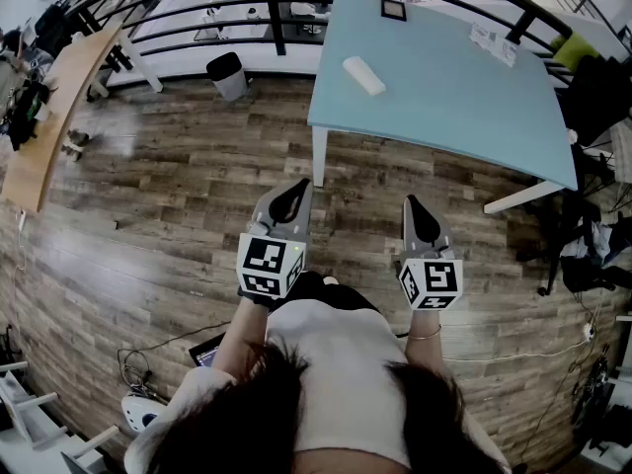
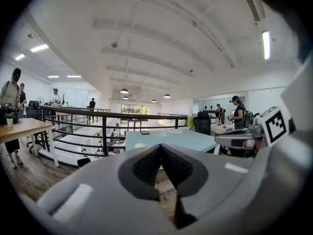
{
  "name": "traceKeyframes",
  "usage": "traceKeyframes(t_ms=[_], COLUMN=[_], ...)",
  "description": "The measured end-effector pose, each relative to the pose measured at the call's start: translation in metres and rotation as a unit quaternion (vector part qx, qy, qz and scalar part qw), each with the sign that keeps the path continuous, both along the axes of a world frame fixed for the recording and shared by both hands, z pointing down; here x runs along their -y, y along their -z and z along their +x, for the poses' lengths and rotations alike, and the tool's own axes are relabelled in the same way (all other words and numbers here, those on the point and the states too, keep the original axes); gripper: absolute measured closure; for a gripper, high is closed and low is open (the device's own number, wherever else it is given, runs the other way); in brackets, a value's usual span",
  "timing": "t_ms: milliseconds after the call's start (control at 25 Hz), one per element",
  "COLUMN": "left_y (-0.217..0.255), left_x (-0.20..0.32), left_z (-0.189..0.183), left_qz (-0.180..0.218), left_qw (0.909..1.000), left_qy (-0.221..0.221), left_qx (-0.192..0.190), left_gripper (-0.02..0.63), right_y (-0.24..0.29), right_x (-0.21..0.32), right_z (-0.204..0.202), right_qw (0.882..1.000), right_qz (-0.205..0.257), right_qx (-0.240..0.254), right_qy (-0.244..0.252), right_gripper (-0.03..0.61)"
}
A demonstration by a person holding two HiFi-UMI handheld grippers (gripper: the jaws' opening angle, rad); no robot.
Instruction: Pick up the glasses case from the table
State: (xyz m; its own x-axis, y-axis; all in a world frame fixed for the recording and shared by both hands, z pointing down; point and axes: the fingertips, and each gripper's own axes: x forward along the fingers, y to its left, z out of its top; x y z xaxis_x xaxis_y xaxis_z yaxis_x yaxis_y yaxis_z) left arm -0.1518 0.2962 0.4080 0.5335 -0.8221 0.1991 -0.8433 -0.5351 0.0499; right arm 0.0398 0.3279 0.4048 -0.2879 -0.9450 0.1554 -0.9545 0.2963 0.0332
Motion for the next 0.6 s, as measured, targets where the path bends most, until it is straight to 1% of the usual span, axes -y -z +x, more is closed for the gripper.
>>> traceKeyframes(t_ms=[400,600], left_y=[-0.009,-0.015], left_x=[0.004,0.021], left_z=[0.000,0.004], left_qz=[-0.006,-0.010], left_qw=[0.9999,0.9999], left_qy=[0.015,0.007], left_qx=[-0.003,-0.010], left_gripper=[0.555,0.554], right_y=[-0.006,-0.013], right_x=[0.001,0.018], right_z=[0.009,0.012], right_qw=[1.000,1.000], right_qz=[-0.005,-0.011], right_qx=[0.012,0.011], right_qy=[0.000,-0.004], right_gripper=[0.575,0.575])
